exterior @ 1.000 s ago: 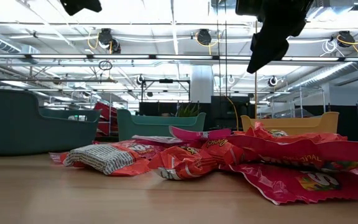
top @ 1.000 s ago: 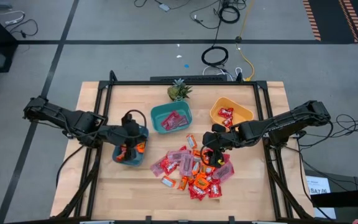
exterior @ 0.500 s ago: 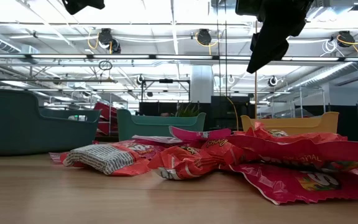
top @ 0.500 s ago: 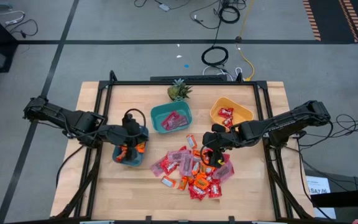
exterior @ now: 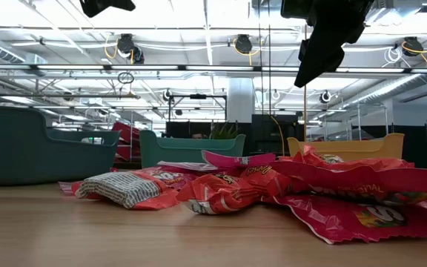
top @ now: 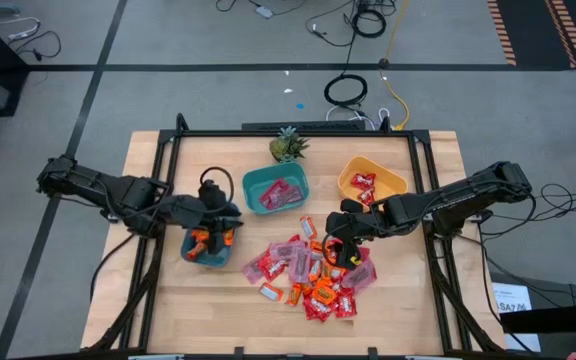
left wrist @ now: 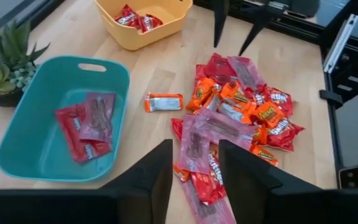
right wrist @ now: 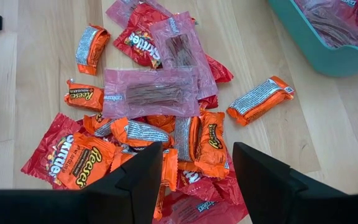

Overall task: Sort candy
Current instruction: Put the pink candy into the light blue bin

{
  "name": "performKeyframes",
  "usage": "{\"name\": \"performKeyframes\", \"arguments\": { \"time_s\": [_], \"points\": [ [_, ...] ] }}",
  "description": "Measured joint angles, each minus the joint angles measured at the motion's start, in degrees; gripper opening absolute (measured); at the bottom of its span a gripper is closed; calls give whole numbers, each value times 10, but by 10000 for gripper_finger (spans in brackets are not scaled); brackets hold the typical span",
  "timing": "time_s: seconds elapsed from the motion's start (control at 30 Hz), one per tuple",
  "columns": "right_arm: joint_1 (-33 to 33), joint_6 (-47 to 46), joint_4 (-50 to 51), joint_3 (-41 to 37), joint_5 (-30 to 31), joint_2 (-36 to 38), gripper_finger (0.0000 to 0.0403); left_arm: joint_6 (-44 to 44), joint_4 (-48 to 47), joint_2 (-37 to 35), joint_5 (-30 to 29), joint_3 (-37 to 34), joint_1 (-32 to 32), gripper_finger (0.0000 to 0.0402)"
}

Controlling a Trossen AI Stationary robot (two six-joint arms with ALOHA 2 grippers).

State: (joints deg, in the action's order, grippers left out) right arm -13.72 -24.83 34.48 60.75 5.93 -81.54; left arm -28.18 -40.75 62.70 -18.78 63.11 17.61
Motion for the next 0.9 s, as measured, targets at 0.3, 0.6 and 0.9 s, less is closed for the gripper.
{"name": "performKeyframes", "arguments": {
  "time_s": [0.3, 0.6, 0.9],
  "points": [
    [0, 0, 0, 0, 0, 0, 187, 4, 2, 1, -4, 0, -2, 146],
    [0, 2, 0, 0, 0, 0, 187, 127, 72, 117, 8, 1, -6, 146],
    [0, -1, -2, 0, 0, 0, 187, 141, 115, 293, 21, 1, -8, 146]
  ]
}}
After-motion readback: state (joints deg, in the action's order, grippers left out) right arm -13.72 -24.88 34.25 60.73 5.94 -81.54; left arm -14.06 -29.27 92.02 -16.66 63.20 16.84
